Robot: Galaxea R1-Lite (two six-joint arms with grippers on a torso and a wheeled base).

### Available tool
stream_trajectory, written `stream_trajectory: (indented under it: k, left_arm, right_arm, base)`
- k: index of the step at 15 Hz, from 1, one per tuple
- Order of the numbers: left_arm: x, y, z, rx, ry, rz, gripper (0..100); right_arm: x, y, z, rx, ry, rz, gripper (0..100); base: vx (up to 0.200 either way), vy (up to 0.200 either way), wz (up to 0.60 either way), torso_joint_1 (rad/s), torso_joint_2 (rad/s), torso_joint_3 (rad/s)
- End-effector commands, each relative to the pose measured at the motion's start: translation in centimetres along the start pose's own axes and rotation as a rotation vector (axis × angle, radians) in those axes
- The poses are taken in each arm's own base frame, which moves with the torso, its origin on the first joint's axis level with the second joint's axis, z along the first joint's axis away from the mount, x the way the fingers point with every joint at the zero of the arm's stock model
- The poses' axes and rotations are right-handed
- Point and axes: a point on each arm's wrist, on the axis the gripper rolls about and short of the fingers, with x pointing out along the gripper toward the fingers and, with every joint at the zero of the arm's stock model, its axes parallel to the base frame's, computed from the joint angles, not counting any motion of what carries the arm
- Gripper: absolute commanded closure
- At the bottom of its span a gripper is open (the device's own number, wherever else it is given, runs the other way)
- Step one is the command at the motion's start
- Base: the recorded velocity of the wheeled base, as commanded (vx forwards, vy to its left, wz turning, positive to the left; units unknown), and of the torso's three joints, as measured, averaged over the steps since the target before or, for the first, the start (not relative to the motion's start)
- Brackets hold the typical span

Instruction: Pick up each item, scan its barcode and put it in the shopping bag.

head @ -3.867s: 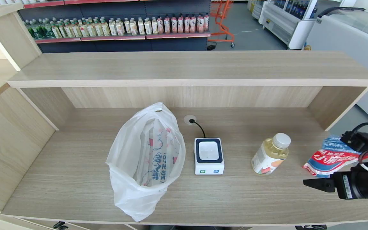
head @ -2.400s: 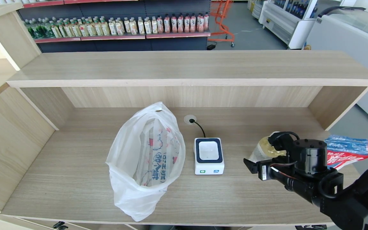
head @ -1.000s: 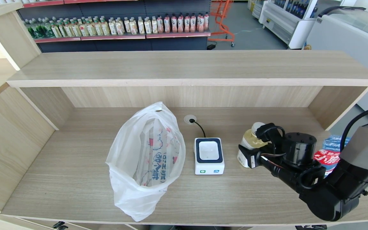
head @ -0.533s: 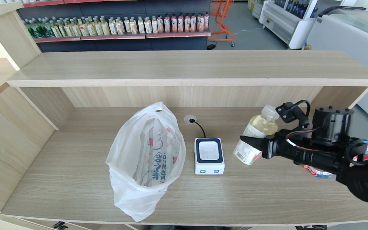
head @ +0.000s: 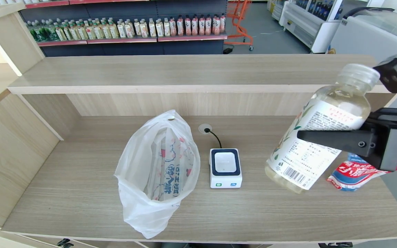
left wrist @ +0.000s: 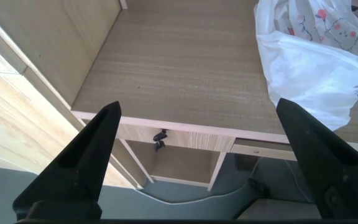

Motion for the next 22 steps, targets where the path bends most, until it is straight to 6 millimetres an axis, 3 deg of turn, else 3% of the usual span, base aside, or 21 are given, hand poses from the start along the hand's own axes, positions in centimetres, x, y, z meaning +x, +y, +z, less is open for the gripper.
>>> stream_trajectory:
  k: [1, 19, 21, 22]
  left_arm:
    - [0.0, 0.0, 0.0, 0.000, 0.000, 0.001, 0]
    - [0.0, 0.0, 0.0, 0.000, 0.000, 0.001, 0]
    - [0.0, 0.0, 0.0, 0.000, 0.000, 0.001, 0]
    - [0.0, 0.0, 0.0, 0.000, -0.001, 0.001, 0]
  right_arm:
    - [0.3, 1.5, 0.3, 0.018, -0.005, 0.060, 100]
    - [1.7, 1.8, -0.4, 0.084, 0.033, 0.113, 100]
    - [1.9, 1.1, -0.8, -0.013, 0.038, 0.091, 100]
    - [1.5, -1.4, -2.0, -0.224, 0.066, 0.009, 100]
  base:
    - [0.000, 0.000, 0.00, 0.000, 0.00, 0.000]
    - [0.000, 0.000, 0.00, 0.000, 0.00, 0.000]
    - [0.000, 0.000, 0.00, 0.000, 0.00, 0.000]
    - [0.000, 0.000, 0.00, 0.000, 0.00, 0.000]
